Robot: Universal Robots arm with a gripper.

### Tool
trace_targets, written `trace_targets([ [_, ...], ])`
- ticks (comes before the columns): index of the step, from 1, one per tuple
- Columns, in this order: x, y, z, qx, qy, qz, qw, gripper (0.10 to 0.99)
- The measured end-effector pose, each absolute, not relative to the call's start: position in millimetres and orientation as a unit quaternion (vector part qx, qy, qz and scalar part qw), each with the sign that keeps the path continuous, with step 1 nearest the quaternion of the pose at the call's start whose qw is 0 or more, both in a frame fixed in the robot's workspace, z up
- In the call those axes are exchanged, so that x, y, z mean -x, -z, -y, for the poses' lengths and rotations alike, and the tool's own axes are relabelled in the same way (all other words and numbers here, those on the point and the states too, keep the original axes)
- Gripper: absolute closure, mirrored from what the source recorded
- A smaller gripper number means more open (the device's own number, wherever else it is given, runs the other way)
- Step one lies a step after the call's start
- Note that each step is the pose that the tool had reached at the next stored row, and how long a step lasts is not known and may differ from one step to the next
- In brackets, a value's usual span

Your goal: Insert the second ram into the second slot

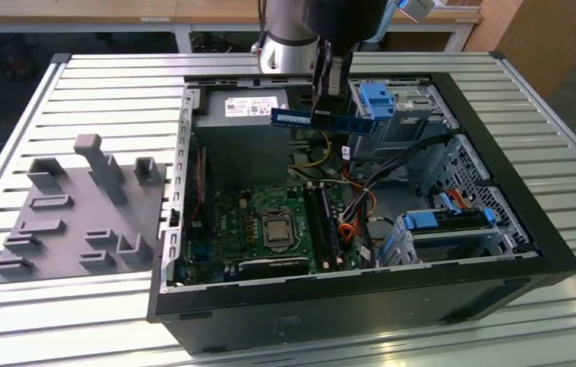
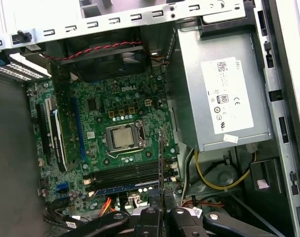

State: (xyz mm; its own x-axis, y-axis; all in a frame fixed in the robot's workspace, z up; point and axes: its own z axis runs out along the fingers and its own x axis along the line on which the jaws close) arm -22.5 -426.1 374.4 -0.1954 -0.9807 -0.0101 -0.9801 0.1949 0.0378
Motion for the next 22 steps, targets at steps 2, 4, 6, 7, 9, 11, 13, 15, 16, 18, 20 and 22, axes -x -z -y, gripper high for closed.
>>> trace_targets([
  [2,22.5,-374.4,426.7,-0.634,0.018,0.773,0.008,0.949],
  [4,22.5,-374.4,426.8,-0.634,0.018,0.773,0.008,0.949],
  [6,22.4,-374.4,426.8,-0.631,0.017,0.776,0.008,0.949],
  [7,22.4,-374.4,426.8,-0.629,0.017,0.777,0.008,0.949],
  [9,22.4,-374.4,426.8,-0.624,0.017,0.781,0.008,0.949],
  [11,22.4,-374.3,426.8,-0.619,0.017,0.785,0.008,0.949],
  [13,22.4,-374.4,426.8,-0.614,0.017,0.789,0.008,0.949],
  [15,22.4,-374.4,426.8,-0.61,0.017,0.792,0.008,0.949],
  [16,22.4,-374.4,426.8,-0.607,0.017,0.794,0.008,0.949],
  [18,22.4,-374.4,426.8,-0.603,0.017,0.798,0.008,0.949],
  [20,22.4,-374.4,426.8,-0.598,0.017,0.801,0.008,0.949],
  [22,22.4,-374.4,426.8,-0.593,0.017,0.805,0.008,0.949],
])
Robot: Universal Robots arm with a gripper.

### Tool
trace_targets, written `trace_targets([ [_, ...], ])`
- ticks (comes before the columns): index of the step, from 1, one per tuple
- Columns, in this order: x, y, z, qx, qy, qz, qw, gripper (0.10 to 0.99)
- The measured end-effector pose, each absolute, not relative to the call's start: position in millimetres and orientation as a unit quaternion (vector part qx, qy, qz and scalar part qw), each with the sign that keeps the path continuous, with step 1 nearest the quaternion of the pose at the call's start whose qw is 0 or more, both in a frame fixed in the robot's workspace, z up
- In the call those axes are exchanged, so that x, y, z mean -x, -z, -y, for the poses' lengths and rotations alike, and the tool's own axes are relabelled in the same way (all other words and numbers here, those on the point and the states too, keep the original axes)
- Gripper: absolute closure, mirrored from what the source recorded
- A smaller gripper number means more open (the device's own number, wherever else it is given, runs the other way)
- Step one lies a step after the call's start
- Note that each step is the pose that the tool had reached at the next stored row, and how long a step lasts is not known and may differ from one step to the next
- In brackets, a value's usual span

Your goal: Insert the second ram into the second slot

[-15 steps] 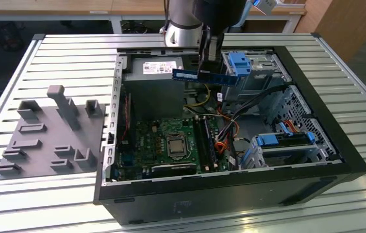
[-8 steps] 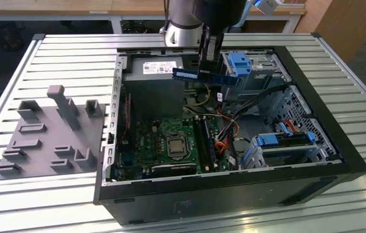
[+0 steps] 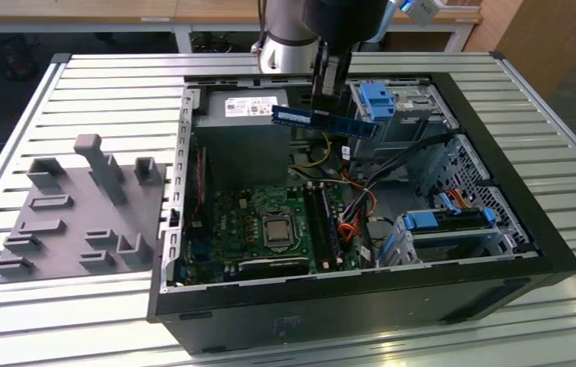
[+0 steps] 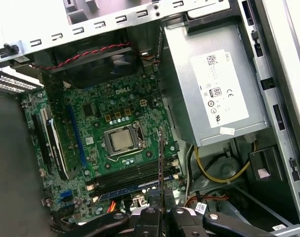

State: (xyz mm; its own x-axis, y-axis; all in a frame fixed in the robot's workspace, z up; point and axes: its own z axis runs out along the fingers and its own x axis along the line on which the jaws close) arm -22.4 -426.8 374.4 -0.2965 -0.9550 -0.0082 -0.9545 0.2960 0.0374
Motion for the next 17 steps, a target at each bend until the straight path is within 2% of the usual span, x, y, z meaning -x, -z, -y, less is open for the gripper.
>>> trace_targets([
  [17,22.4,-374.4,426.8,-0.539,0.018,0.842,0.007,0.949],
])
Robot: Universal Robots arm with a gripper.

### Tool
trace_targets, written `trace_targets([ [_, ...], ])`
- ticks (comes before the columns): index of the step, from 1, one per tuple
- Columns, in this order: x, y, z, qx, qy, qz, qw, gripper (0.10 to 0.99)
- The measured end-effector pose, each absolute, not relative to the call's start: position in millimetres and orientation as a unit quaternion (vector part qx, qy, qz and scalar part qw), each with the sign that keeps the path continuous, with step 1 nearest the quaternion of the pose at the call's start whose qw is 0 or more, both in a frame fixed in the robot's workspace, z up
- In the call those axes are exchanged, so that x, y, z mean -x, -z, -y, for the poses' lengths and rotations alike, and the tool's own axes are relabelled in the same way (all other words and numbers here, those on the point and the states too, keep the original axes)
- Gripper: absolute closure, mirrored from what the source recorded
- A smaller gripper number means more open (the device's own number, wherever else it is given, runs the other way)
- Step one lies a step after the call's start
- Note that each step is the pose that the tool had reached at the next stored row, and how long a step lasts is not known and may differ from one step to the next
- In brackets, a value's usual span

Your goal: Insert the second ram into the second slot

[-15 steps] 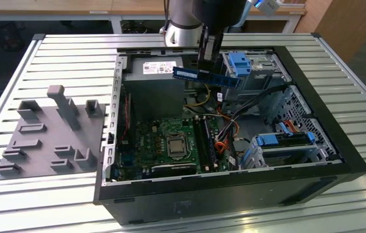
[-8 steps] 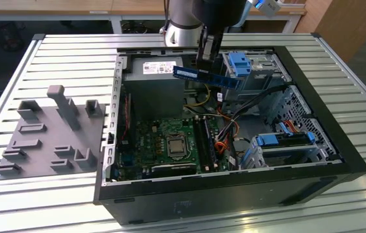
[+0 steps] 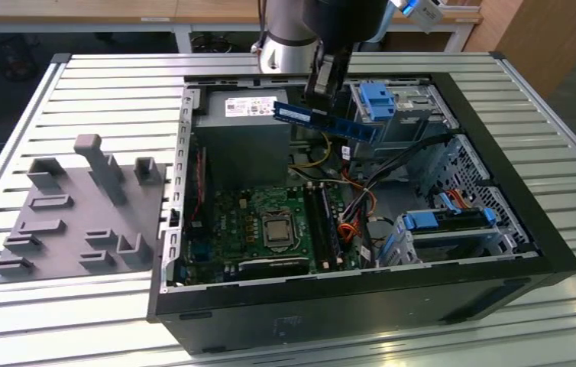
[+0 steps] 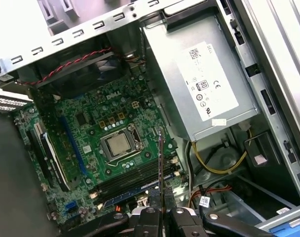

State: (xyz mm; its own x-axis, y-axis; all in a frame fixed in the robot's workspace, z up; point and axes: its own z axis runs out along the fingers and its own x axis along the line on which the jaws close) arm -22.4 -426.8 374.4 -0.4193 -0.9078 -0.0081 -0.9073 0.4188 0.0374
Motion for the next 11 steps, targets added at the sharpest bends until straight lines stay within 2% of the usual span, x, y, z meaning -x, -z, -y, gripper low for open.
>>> trace_targets([
  [11,22.4,-374.3,426.8,-0.509,0.018,0.86,0.006,0.949],
])
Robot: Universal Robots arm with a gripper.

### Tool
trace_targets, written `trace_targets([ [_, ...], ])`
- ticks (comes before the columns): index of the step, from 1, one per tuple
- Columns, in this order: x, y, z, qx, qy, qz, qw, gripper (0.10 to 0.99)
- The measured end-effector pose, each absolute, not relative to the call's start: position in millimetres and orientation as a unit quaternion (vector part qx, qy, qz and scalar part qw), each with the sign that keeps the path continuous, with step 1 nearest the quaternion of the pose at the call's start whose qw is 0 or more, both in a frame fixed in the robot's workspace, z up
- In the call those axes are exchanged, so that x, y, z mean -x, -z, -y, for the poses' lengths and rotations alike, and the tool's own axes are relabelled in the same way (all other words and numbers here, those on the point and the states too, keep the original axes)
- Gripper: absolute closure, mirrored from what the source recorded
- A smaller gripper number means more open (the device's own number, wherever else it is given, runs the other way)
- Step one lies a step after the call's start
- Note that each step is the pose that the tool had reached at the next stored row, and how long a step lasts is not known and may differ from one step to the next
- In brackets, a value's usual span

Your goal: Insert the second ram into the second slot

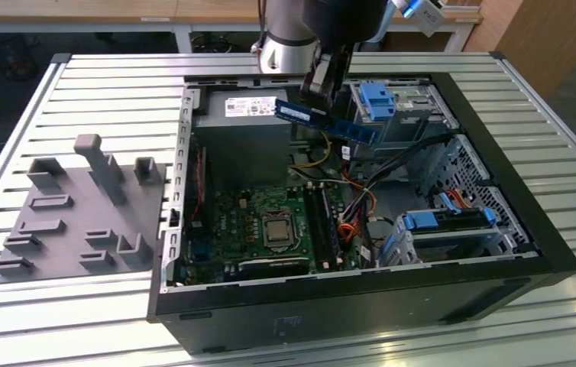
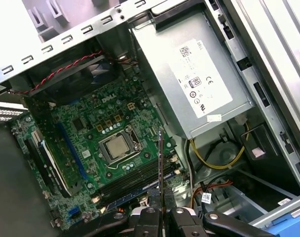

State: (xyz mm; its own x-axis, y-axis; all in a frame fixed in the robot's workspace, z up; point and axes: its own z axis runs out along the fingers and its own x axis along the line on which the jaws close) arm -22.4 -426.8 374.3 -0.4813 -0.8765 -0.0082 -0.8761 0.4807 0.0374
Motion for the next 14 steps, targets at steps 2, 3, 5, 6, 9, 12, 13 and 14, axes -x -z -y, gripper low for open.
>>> trace_targets([
  [2,22.4,-374.4,426.8,-0.504,0.018,0.864,0.006,0.949],
  [3,22.4,-374.3,426.8,-0.501,0.018,0.865,0.006,0.949],
  [5,22.4,-374.3,426.8,-0.495,0.018,0.869,0.006,0.949],
  [6,22.4,-374.3,426.8,-0.492,0.018,0.871,0.006,0.949],
  [9,22.4,-374.4,426.8,-0.483,0.018,0.876,0.005,0.949],
  [12,22.4,-374.3,426.8,-0.474,0.018,0.881,0.005,0.949],
  [13,22.4,-374.3,426.8,-0.47,0.018,0.882,0.005,0.949],
  [14,22.4,-374.3,426.8,-0.467,0.018,0.884,0.005,0.949],
])
